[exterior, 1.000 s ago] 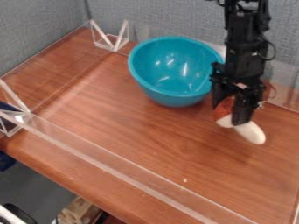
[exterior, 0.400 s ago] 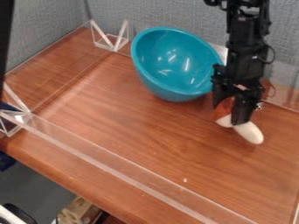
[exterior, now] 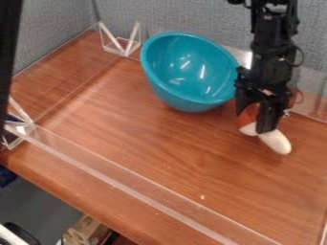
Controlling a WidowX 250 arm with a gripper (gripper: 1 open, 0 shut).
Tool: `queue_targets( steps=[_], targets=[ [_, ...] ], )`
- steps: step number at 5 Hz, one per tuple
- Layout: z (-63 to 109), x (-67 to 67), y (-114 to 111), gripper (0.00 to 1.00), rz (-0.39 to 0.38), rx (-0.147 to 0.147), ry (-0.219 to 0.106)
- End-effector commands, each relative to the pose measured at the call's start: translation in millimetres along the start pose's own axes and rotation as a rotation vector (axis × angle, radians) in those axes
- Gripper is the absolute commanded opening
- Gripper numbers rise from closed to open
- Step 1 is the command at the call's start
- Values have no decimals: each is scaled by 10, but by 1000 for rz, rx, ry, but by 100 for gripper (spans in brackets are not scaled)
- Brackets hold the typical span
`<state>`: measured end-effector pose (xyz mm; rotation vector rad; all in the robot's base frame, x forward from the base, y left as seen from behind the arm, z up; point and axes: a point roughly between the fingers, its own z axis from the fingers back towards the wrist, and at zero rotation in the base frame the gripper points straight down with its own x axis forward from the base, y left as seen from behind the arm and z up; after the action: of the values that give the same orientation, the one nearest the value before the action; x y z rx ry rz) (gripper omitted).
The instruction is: Remove the mushroom from inside the blue bowl and put it on the table
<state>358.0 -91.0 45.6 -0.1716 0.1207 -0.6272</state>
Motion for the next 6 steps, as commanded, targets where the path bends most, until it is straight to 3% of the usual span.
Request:
queue_targets(
  steps=[1,6],
  targets=[
    [167,76,17,0,-25,25,-49],
    [100,73,-60,0,-75,24,-16]
  ],
)
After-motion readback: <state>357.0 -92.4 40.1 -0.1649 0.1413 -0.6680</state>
